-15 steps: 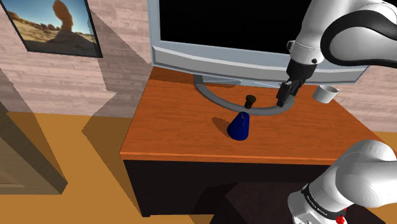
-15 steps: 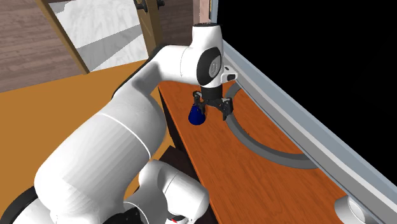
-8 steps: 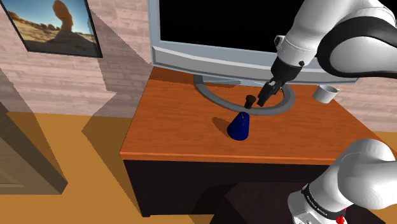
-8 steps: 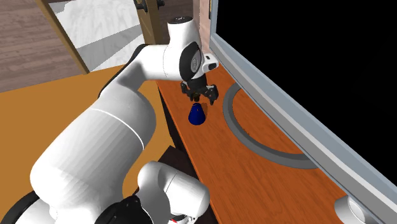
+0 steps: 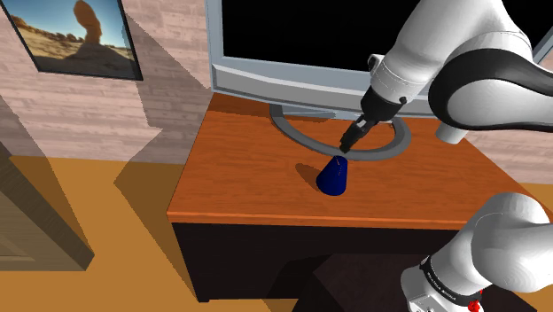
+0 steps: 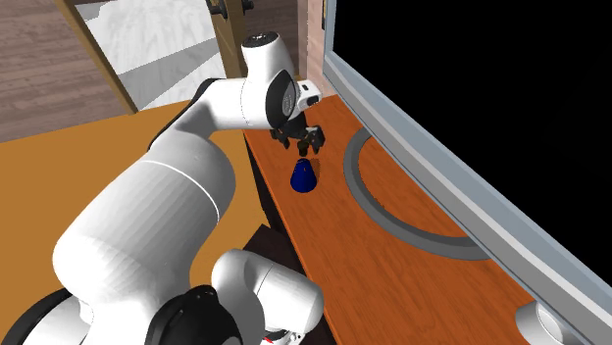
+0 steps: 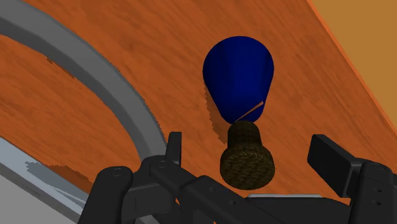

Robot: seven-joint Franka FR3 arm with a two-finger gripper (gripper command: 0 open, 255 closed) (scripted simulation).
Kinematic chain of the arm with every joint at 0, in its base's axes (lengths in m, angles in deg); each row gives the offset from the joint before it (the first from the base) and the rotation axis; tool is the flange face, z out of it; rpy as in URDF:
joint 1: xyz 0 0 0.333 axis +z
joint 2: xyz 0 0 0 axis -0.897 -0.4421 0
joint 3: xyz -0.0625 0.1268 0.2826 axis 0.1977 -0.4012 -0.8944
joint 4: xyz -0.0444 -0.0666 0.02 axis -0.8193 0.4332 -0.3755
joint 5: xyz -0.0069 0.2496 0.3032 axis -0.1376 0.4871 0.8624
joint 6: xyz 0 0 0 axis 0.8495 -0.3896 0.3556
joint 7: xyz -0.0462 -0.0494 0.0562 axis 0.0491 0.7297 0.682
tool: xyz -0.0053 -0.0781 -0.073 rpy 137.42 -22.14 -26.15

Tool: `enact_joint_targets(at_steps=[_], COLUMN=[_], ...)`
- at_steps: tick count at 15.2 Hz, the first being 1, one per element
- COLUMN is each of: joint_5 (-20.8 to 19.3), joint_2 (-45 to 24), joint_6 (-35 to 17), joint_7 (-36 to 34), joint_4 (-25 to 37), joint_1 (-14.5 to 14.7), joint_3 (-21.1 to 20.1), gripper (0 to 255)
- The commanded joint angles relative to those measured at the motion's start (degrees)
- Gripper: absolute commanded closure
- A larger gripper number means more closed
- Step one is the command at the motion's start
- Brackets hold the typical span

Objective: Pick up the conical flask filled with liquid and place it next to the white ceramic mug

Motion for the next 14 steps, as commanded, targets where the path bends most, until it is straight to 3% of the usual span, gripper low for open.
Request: enact_joint_targets(at_steps=[1, 10, 11, 14], joint_5=[0.0, 0.0, 0.0, 0.0], joint_2=[-0.3, -0.6, -0.6, -0.6], joint_6=[-1.8, -3.1, -3.1, -3.1], joint_7=[-0.1, -0.1, -0.1, -0.1], joint_4=[-1.4, -2.4, -2.4, -2.4], joint_1=[0.0, -0.1, -0.1, -0.1], joint_3=[-0.1, -0.1, -0.1, -0.1], gripper=[0, 0, 255, 255])
